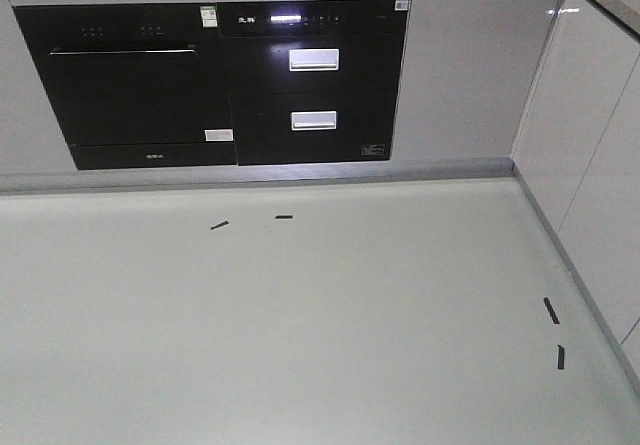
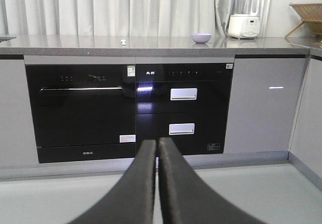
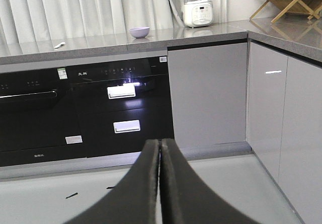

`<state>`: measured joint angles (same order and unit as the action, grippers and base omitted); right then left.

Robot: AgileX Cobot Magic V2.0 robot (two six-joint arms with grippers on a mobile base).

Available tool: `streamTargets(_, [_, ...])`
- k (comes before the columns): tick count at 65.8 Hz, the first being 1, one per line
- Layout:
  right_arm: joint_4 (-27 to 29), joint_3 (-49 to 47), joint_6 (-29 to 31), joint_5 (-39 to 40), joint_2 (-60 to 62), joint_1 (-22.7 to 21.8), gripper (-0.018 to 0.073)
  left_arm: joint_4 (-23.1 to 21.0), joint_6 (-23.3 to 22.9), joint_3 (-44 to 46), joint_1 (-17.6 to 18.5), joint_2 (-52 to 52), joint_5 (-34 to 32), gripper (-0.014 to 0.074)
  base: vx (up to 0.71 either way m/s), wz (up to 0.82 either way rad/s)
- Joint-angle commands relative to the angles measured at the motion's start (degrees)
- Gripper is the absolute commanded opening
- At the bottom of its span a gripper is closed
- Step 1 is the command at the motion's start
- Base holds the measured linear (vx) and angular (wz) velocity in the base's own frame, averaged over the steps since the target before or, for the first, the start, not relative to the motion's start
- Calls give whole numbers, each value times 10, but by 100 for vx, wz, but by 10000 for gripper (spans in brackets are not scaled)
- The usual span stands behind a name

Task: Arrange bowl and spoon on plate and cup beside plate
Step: 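Drive the base toward the countertop with both grippers held closed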

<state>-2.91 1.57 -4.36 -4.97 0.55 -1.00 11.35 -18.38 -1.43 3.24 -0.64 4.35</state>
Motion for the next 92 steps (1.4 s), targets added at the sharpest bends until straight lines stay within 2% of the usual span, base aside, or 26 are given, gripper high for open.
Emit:
streamTargets(1, [-2,9,4,43,7,-4,-6,0,-4,-17,0,-4,-38,-6,0,0])
streamTargets(92, [-2,9,4,43,7,-4,-6,0,-4,-17,0,-4,-38,-6,7,-1])
